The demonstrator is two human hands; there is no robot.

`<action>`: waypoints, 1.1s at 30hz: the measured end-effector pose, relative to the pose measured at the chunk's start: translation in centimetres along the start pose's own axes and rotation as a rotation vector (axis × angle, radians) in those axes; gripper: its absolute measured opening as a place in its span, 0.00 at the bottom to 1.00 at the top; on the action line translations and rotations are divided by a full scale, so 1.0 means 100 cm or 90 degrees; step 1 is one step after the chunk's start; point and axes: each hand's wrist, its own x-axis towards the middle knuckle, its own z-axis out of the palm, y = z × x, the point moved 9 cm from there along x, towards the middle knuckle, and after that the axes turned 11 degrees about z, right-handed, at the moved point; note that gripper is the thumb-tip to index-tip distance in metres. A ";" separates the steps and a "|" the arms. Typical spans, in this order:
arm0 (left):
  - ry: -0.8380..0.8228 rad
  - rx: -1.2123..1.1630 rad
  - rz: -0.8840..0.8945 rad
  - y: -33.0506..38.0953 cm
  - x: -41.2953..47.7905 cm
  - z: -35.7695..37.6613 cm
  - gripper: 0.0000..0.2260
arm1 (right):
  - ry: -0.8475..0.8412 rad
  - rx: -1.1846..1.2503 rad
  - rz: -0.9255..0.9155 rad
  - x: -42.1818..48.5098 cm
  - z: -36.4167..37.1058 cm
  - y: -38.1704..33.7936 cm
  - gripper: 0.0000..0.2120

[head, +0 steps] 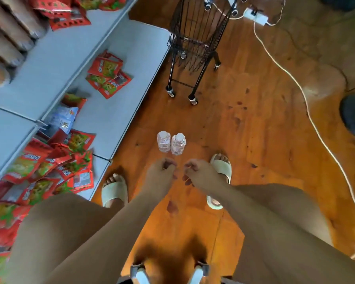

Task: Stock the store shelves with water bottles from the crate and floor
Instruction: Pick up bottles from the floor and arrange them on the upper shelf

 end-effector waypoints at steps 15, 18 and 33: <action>0.053 -0.137 -0.249 -0.153 0.111 0.036 0.06 | 0.144 -0.360 -0.028 0.200 -0.012 -0.025 0.28; 0.083 -0.181 -0.309 -0.180 0.112 0.039 0.05 | 0.159 -0.477 -0.065 0.219 0.005 -0.037 0.25; 0.052 -0.026 -0.191 -0.136 0.098 0.043 0.18 | 0.210 -0.484 -0.075 0.164 -0.006 -0.012 0.12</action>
